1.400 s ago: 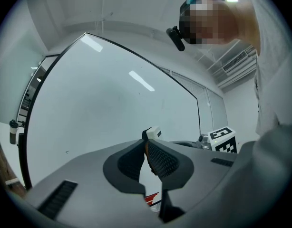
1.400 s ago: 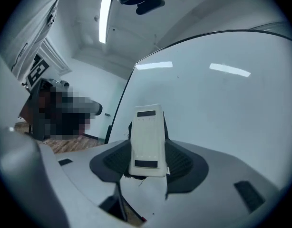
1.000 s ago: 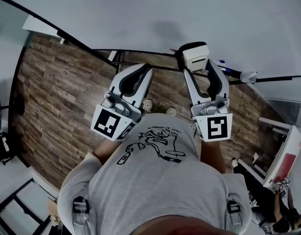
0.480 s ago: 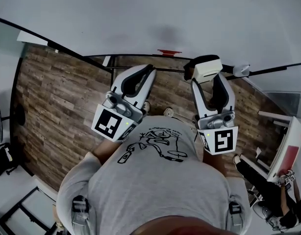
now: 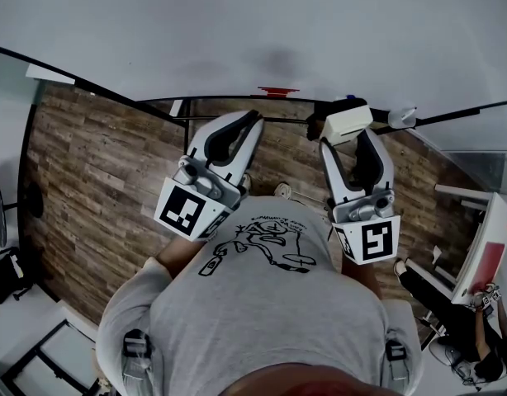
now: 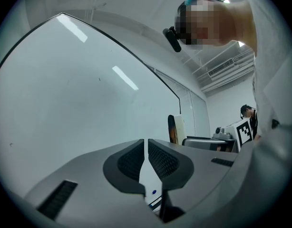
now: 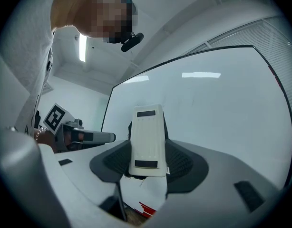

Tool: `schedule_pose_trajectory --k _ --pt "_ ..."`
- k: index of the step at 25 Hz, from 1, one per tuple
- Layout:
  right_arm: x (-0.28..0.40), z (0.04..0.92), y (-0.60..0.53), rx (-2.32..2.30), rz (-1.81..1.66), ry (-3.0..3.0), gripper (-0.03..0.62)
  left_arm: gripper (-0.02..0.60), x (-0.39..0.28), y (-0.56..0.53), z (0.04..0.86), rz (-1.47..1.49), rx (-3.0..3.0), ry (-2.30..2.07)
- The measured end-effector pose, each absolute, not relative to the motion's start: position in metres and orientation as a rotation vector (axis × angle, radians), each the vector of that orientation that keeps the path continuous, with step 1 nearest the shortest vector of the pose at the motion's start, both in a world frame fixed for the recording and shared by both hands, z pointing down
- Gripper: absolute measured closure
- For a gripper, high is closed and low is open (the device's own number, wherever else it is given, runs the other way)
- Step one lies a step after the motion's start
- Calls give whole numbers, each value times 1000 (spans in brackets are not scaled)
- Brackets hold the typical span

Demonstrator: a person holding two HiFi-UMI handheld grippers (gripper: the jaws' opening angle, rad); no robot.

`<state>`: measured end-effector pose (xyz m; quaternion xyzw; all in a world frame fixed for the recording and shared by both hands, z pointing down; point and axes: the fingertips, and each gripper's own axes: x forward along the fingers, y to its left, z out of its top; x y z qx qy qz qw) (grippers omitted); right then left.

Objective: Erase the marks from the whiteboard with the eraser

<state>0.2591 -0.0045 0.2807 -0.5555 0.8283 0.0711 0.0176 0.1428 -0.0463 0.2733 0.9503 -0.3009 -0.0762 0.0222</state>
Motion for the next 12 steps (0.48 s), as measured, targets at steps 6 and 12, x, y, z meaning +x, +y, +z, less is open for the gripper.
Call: schedule_pose_trajectory --k 6,12 --pt "262 281 -7 -1726 215 2569 359 541 144 -49 274 -237 2941 -934" --pt "265 282 -11 -1727 213 2566 359 541 147 -52 275 -236 2941 -929"
